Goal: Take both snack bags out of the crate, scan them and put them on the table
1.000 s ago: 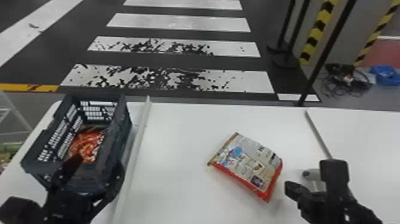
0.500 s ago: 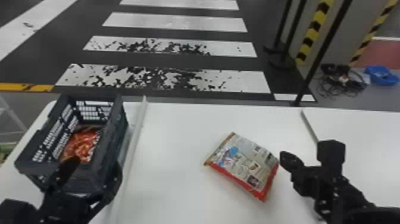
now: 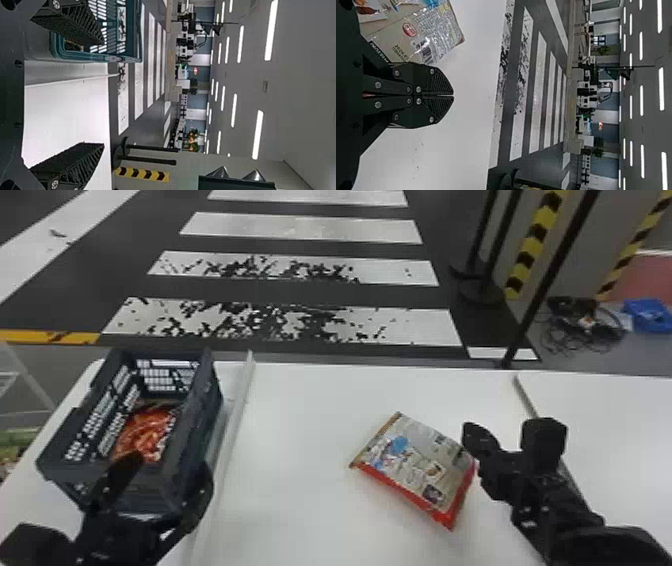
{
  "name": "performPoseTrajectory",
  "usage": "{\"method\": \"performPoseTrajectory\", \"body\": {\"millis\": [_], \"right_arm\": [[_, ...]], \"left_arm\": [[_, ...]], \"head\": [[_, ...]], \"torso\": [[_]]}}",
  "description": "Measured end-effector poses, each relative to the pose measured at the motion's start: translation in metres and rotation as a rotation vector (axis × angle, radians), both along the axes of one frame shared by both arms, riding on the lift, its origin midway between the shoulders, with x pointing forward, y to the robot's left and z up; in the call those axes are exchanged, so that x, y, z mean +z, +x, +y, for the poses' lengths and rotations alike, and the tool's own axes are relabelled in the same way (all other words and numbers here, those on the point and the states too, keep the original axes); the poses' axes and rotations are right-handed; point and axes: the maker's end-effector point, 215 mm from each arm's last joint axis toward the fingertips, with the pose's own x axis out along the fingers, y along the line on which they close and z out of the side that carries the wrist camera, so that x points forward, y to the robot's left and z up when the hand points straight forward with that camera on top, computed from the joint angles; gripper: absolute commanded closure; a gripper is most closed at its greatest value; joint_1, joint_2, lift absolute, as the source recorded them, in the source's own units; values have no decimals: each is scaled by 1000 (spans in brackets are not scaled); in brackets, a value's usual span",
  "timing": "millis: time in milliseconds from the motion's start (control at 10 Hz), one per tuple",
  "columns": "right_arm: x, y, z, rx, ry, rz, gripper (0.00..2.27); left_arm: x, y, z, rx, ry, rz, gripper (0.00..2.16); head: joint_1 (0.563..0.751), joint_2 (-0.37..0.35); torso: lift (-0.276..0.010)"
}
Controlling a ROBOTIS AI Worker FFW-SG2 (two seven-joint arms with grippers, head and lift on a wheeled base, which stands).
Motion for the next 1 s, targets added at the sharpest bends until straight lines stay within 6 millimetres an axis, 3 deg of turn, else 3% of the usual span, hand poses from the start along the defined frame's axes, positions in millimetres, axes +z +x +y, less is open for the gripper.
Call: {"method": "performPoseTrajectory", "body": {"millis": [400, 700, 1000], "right_arm": [[-18, 7, -7, -4, -34, 32, 2256], [-35, -5, -13, -7, -43, 81, 2256], [-39, -18, -15, -12, -45, 101, 2256]], "left_arm": [[0, 0, 3, 3, 4, 1, 87], [-1, 0, 3, 3, 2, 2, 87], [-2, 1, 3, 4, 3, 3, 87]], "head": [[695, -27], [695, -35], [695, -37]], "torso": [[-92], [-92], [-92]]}}
